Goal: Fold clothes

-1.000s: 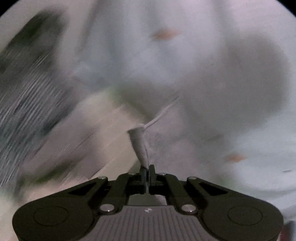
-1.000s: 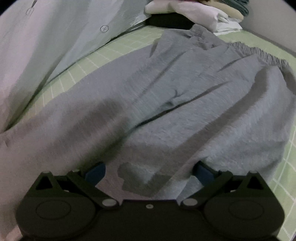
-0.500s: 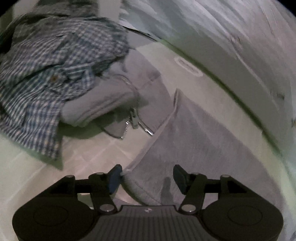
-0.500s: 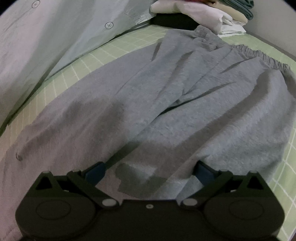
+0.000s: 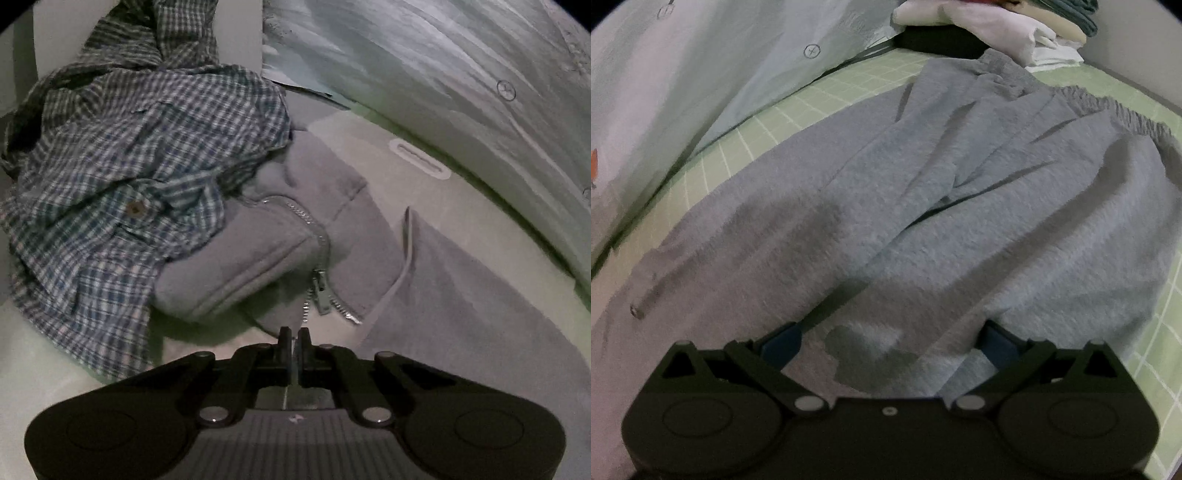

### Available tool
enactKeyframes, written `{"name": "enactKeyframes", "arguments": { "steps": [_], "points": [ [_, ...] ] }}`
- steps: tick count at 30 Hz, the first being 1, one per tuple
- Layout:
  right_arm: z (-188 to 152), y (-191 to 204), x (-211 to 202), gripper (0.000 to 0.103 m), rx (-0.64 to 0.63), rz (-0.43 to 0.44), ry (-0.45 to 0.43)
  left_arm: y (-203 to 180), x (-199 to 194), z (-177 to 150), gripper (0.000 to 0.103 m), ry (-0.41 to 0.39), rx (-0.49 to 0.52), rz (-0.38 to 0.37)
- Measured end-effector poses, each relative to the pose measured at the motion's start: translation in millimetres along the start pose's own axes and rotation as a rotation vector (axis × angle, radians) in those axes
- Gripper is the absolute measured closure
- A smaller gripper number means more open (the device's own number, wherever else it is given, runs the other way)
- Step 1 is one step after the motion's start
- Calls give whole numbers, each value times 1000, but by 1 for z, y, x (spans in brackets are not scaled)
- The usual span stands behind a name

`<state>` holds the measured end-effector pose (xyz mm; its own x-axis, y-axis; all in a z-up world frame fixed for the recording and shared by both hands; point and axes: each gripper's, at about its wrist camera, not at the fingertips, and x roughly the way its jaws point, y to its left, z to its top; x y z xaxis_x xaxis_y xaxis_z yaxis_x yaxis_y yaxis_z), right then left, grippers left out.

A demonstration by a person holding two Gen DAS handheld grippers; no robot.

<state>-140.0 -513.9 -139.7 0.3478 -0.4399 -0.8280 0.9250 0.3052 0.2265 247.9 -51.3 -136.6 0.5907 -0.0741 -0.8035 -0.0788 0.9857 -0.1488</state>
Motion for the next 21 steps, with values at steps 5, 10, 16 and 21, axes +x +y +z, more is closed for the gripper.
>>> {"name": "enactKeyframes", "arguments": {
  "steps": [5, 10, 16, 21],
  "points": [
    [8, -18, -16, 0, 19, 26, -48, -3, -19, -11, 84, 7, 15, -52],
    [28, -38, -31, 0, -97, -18, -106, -24, -36, -30, 73, 4, 81, -67],
    [73, -59, -35, 1, -189, -7, -130, -54, -47, -54, 70, 20, 117, -62],
    [109, -60, -22, 1, -277, 9, -137, -79, -56, -70, 55, 23, 135, -54]
  ]
}}
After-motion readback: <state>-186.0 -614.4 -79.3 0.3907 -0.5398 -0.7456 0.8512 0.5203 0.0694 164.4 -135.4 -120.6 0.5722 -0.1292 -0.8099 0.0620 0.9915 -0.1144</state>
